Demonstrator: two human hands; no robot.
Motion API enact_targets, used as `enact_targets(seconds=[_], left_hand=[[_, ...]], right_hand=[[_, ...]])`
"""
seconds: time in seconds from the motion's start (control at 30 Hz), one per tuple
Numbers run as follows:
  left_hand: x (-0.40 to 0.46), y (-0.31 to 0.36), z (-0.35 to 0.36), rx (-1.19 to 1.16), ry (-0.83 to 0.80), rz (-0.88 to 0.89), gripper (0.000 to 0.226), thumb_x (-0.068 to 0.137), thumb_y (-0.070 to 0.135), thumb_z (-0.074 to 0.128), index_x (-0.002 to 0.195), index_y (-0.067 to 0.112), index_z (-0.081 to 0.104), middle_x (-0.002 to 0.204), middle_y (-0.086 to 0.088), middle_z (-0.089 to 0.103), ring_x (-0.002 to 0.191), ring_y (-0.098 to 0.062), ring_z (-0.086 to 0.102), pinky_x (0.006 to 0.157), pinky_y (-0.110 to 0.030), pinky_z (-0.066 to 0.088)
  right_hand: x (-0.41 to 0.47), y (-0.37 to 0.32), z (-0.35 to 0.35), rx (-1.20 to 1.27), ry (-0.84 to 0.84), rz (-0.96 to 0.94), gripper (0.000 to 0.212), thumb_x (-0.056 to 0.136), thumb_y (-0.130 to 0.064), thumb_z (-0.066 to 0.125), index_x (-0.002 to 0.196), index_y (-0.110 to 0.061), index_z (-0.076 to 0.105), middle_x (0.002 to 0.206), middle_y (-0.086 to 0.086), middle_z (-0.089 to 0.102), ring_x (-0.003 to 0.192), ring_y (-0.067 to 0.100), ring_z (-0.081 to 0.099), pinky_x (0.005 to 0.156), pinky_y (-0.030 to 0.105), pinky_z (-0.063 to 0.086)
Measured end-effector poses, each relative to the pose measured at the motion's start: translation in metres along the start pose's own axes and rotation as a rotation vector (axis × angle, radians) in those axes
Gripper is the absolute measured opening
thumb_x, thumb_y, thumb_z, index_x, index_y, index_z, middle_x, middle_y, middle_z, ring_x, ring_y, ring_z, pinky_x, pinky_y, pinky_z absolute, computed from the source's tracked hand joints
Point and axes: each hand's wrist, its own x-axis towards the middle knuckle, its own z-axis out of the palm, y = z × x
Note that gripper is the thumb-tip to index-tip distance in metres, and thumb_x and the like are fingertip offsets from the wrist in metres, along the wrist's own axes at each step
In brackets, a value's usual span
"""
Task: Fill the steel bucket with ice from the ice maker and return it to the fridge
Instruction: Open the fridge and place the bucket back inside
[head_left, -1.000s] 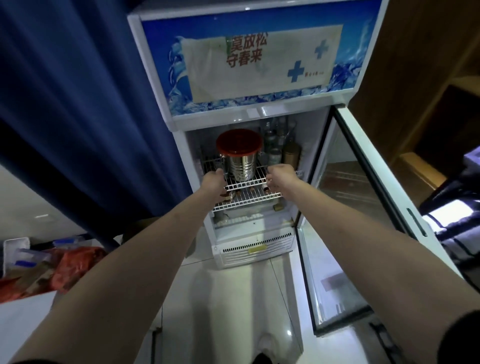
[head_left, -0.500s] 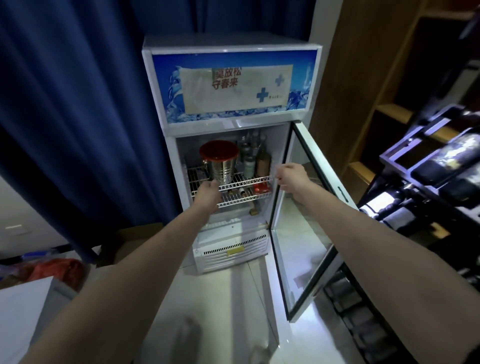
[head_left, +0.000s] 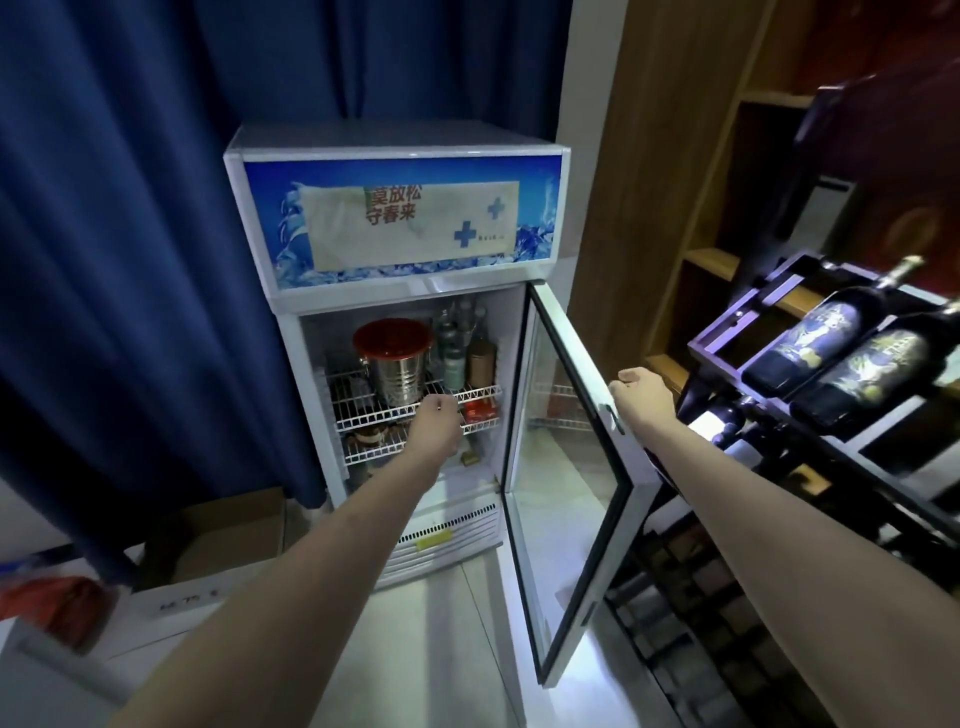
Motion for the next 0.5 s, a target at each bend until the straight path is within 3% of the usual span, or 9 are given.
enact_targets(seconds=[0.03, 0.1, 0.2, 0.33, 0.43, 0.5], left_hand=[[0.001, -0.002, 0.005, 0.001, 0.001, -0.006, 0.026, 0.11, 0.029, 0.036, 0.117, 0.012, 0.054, 0.105, -0.012, 0.06, 0.091, -0.025, 0.056, 0.083, -0.045, 0.054], [0.004, -0.005, 0.014, 0.005, 0.004, -0.008, 0.022, 0.111, 0.03, 0.037, 0.104, 0.019, 0.054, 0.109, -0.014, 0.062, 0.098, -0.03, 0.061, 0.096, -0.05, 0.053], [0.008, -0.007, 0.022, 0.022, 0.007, -0.006, 0.022, 0.111, 0.031, 0.037, 0.095, 0.025, 0.051, 0.12, -0.017, 0.063, 0.11, -0.035, 0.063, 0.102, -0.055, 0.052], [0.013, -0.006, 0.03, 0.005, 0.013, -0.013, 0.02, 0.111, 0.03, 0.038, 0.098, 0.024, 0.051, 0.12, -0.014, 0.063, 0.102, -0.029, 0.061, 0.101, -0.052, 0.052], [0.017, -0.006, 0.032, 0.0, 0.037, -0.011, 0.017, 0.111, 0.03, 0.04, 0.106, 0.022, 0.053, 0.119, -0.011, 0.063, 0.109, -0.03, 0.064, 0.1, -0.05, 0.054], [0.019, -0.009, 0.031, 0.008, 0.048, -0.011, 0.018, 0.11, 0.031, 0.042, 0.114, 0.018, 0.055, 0.115, -0.007, 0.063, 0.104, -0.025, 0.064, 0.096, -0.046, 0.055]], right_hand=[[0.006, 0.01, 0.002, -0.018, -0.021, 0.021, 0.015, 0.092, -0.021, 0.056, 0.083, -0.013, 0.067, 0.084, 0.007, 0.062, 0.083, 0.03, 0.06, 0.069, 0.033, 0.043], [0.015, 0.025, 0.008, 0.014, -0.081, 0.096, 0.03, 0.091, -0.024, 0.06, 0.066, -0.008, 0.055, 0.063, 0.006, 0.046, 0.065, 0.024, 0.047, 0.06, 0.032, 0.034], [0.022, 0.034, 0.012, 0.156, -0.182, 0.165, 0.045, 0.095, -0.018, 0.063, 0.053, -0.013, 0.048, 0.054, 0.003, 0.041, 0.057, 0.02, 0.04, 0.058, 0.029, 0.031], [0.03, 0.031, 0.013, 0.228, -0.386, 0.187, 0.04, 0.101, -0.024, 0.067, 0.064, -0.009, 0.067, 0.064, 0.007, 0.06, 0.07, 0.024, 0.062, 0.069, 0.033, 0.05], [0.036, 0.017, 0.023, 0.3, -0.549, 0.209, 0.023, 0.101, -0.023, 0.069, 0.099, -0.001, 0.074, 0.079, 0.01, 0.064, 0.076, 0.026, 0.063, 0.075, 0.04, 0.057], [0.039, 0.01, 0.035, 0.306, -0.639, 0.237, 0.031, 0.099, -0.025, 0.071, 0.114, 0.002, 0.072, 0.089, 0.012, 0.069, 0.085, 0.028, 0.067, 0.09, 0.046, 0.061]])
